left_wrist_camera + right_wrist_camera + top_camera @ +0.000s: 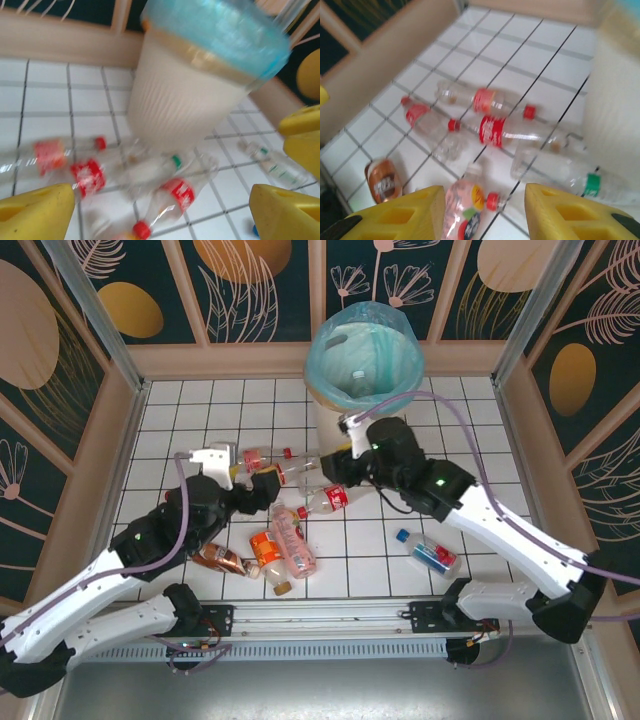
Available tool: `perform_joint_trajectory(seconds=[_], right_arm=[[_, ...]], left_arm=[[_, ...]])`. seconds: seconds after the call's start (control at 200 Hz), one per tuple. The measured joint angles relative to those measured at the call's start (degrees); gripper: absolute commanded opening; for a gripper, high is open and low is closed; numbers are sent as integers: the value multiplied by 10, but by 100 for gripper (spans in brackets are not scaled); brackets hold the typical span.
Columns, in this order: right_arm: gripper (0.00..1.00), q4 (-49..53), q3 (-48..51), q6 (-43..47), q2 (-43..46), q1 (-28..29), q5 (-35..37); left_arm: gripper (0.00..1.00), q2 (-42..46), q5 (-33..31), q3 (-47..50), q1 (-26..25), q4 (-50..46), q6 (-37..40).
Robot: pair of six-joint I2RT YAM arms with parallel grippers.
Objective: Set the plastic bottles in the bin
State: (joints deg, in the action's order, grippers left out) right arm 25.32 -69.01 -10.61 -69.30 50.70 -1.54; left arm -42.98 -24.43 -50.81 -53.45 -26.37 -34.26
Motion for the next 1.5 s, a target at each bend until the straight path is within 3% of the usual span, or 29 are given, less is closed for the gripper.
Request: perform_joint_trajectory(seconds=[0.18, 0.35, 0.44, 0.831, 1.196, 1.501], right_arm=[[48, -10, 11, 88, -78, 37, -13], [52, -41, 51, 242, -129, 71, -1], [52, -50, 55, 275, -155, 66, -15], [52, 39, -236, 111, -425, 40, -58], [56, 111, -292, 11, -524, 40, -86], [56, 133, -327, -10, -567, 40, -93]], left_arm=[[91, 37, 7, 68, 0, -86, -81], [92, 53, 31, 114, 0, -114, -132], [92, 55, 41, 128, 0, -121, -155], [91, 131, 17, 150, 0, -148, -207], [91, 136, 0, 150, 0, -148, -203], [91, 137, 0, 150, 0, -148, -198]])
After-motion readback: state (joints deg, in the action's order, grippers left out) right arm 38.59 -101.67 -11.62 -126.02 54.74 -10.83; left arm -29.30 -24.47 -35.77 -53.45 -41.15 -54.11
